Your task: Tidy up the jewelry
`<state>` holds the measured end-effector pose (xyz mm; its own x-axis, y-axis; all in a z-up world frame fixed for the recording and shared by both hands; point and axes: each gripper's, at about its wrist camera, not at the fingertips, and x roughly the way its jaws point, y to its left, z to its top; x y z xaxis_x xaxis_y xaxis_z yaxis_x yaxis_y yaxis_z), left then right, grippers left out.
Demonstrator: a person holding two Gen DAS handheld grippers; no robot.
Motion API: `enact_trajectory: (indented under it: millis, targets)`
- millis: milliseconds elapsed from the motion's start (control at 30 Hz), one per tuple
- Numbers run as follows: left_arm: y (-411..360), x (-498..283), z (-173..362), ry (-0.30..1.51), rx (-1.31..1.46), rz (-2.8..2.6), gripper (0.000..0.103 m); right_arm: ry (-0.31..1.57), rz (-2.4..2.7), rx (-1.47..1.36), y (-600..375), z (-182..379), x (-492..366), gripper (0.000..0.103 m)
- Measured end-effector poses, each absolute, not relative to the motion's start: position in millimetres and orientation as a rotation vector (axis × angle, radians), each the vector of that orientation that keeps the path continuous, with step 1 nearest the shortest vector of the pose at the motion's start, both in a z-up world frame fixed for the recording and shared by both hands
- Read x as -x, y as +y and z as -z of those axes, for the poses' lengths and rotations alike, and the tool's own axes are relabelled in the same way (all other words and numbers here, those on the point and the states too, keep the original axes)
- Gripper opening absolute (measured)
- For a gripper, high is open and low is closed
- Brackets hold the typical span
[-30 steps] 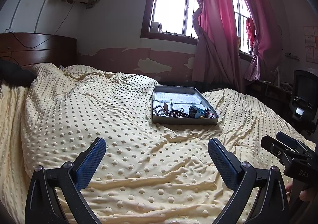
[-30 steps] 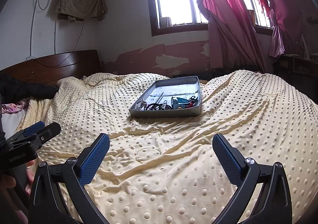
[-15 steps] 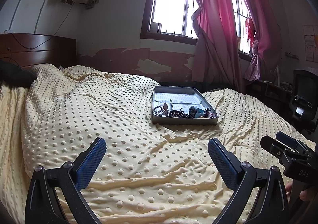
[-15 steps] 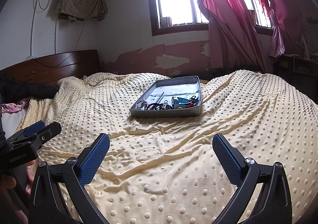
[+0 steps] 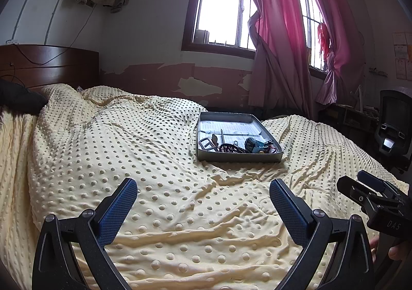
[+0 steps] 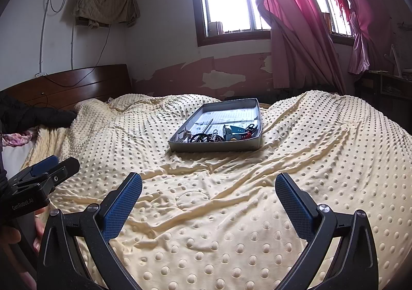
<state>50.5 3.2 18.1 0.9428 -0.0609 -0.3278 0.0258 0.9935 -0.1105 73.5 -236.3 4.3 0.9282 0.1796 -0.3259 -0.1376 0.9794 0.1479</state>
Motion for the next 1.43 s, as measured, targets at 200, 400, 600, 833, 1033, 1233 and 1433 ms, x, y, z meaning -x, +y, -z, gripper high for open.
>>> enact_trajectory:
  millis: [200,400,600,833,1033,1233,1433]
  targets:
    - [3.0,-50.3,-18.0,0.336,0.105,0.044,0.103,0.345,-0.163,-0.123,-236.2,-4.2,-73.3,0.102]
    - [3.0,-50.2,-17.8,0.336,0.106,0.044,0.103,0.346,-0.163,-0.123,-236.1,-4.2,-73.2,0.102]
    - [3.2,-50.4,-19.2,0.337,0.103,0.045,0.103,0.346,-0.163,-0.123,-236.4,-4.4,-73.5,0.102]
    - [2.8,-50.0,-18.8,0.337,0.105,0.046,0.103,0.346,-0.163,-0.124,-236.5,-4.5,-73.5,0.102]
    - [2.5,-49.5,-19.9,0.336,0.110,0.051,0.103,0.346,-0.164,-0.124,-236.6,-4.5,-73.5,0.102]
    - [4.2,-52.3,-21.7,0.342,0.102,-0.022,0.103,0.347,-0.163,-0.124,-236.7,-4.7,-73.6,0.102]
    - [9.1,-53.7,-18.8,0.349,0.121,-0.023,0.103,0.347,-0.163,-0.124,-236.7,-4.7,-73.4,0.102]
